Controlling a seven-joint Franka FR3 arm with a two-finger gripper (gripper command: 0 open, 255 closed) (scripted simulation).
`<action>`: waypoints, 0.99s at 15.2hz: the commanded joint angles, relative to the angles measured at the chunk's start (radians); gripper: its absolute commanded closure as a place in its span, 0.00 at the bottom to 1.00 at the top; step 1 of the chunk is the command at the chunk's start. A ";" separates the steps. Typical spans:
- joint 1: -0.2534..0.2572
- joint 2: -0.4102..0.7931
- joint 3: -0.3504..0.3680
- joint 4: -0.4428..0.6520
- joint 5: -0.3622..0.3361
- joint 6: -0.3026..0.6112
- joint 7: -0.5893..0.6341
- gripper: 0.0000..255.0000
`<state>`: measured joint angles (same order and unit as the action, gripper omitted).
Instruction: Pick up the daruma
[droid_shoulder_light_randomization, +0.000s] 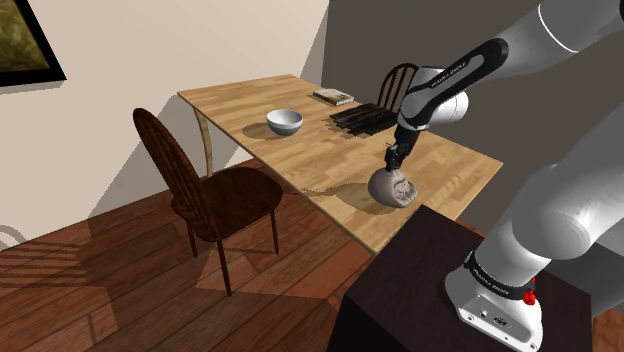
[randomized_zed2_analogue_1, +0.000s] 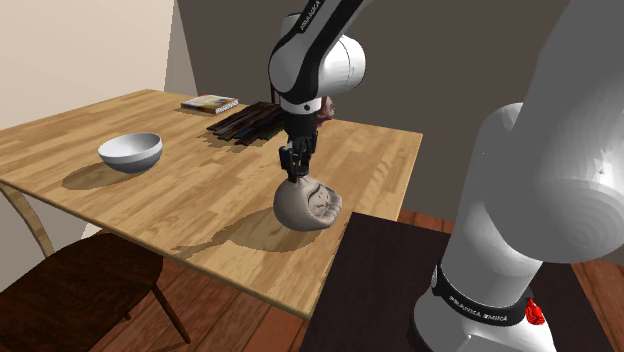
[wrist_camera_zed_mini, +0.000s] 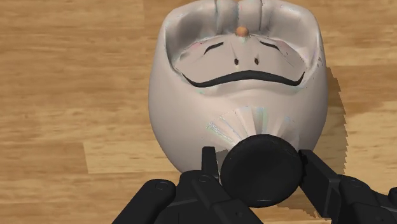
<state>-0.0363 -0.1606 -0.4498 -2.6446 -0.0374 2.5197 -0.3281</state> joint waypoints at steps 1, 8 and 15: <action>0.000 0.002 0.000 0.001 0.001 -0.003 -0.001 1.00; -0.017 -0.088 0.018 0.031 -0.046 -0.117 0.038 1.00; -0.028 -0.162 0.037 0.073 -0.070 -0.230 0.063 1.00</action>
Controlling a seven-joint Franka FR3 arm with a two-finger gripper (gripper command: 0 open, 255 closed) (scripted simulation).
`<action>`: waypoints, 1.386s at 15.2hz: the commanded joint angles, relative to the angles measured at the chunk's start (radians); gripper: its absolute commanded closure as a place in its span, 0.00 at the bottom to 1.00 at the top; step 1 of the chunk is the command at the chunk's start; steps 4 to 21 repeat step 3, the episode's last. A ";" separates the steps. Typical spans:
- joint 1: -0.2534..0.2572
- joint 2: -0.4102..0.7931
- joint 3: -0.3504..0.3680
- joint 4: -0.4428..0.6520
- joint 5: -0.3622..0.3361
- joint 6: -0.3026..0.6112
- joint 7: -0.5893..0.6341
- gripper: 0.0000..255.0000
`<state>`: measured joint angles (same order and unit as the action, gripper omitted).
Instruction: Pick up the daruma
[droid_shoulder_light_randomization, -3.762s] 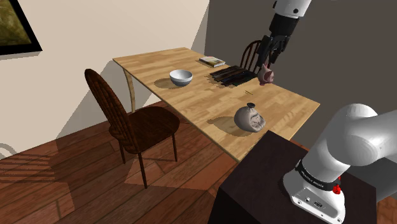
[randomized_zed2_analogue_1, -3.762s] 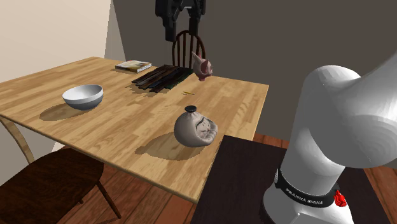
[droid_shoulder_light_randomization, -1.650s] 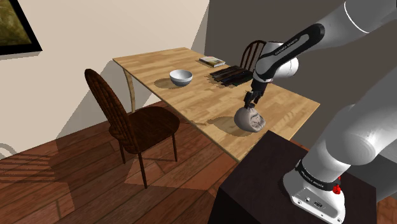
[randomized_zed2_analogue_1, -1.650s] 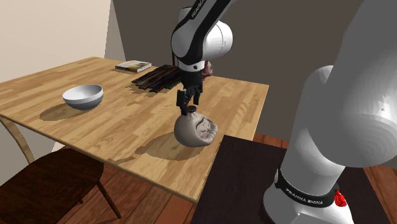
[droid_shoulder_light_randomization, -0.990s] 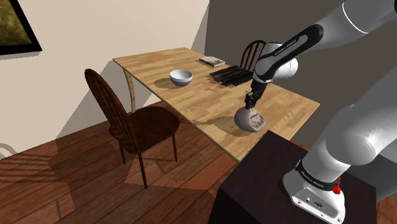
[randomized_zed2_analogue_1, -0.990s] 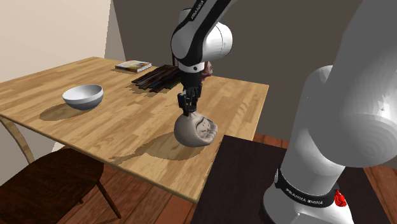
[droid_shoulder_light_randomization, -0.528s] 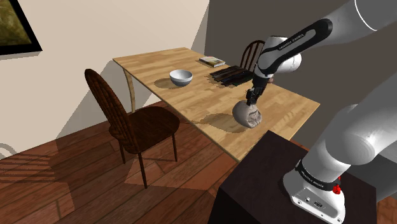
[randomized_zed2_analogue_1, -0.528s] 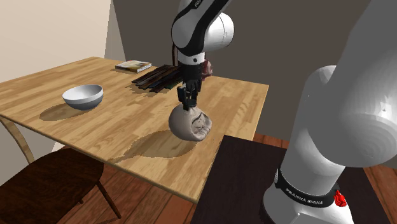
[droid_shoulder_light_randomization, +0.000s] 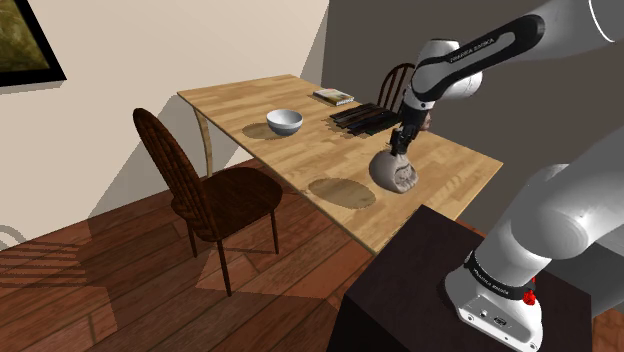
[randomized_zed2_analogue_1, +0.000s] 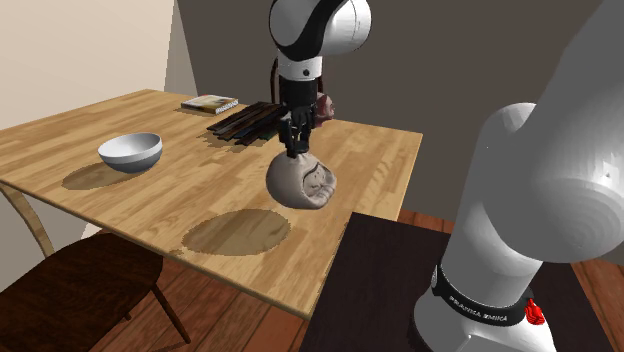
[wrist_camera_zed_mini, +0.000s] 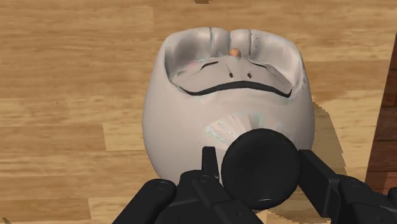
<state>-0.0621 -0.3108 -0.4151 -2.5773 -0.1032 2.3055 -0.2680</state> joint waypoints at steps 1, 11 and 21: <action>-0.003 -0.022 0.005 0.013 -0.006 -0.032 0.005 1.00; -0.004 -0.023 0.006 0.014 -0.006 -0.034 0.006 1.00; -0.004 -0.023 0.006 0.014 -0.006 -0.034 0.006 1.00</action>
